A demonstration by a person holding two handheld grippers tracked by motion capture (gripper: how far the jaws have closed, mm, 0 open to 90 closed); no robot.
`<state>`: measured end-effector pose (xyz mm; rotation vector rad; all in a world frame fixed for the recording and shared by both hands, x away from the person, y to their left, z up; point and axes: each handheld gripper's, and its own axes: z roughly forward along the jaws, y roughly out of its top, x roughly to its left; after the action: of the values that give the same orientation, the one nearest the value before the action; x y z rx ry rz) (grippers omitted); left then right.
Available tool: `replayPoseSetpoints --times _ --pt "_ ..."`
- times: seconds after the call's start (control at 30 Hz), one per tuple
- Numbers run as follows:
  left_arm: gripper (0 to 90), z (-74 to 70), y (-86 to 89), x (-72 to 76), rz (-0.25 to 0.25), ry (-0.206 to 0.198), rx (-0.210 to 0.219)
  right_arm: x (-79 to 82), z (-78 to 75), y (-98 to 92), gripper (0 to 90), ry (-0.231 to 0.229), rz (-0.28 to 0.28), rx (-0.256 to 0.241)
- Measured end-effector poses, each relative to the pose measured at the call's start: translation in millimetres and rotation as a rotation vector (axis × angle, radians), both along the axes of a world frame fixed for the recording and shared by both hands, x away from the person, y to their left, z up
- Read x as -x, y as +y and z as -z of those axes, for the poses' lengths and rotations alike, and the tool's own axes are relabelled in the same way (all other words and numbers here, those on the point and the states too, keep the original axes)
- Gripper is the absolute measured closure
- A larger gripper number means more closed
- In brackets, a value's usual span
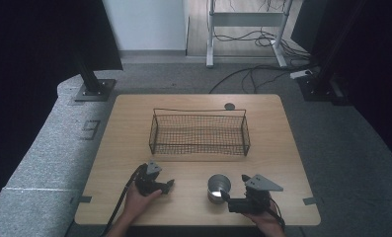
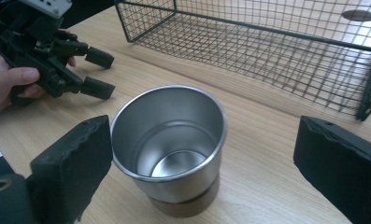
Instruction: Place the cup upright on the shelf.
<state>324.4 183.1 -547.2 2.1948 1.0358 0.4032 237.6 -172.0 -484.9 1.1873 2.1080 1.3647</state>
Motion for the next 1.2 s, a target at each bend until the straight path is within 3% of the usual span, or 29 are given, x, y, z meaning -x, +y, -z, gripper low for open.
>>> replayPoseSetpoints --times 0.57,0.9,1.2 --pt "14.4 -0.1 -0.5 -0.3 0.002 0.001 0.000 -3.6 13.2 25.0 0.0 0.034 -0.045 0.053" --pt "14.4 0.0 -0.8 -0.4 0.002 0.000 0.000 -10.7 19.5 34.9 0.0 0.030 -0.016 0.079" --pt "14.4 0.0 -0.8 -0.4 0.002 0.000 0.000 -16.0 26.5 46.2 0.0 0.039 -0.029 0.120"
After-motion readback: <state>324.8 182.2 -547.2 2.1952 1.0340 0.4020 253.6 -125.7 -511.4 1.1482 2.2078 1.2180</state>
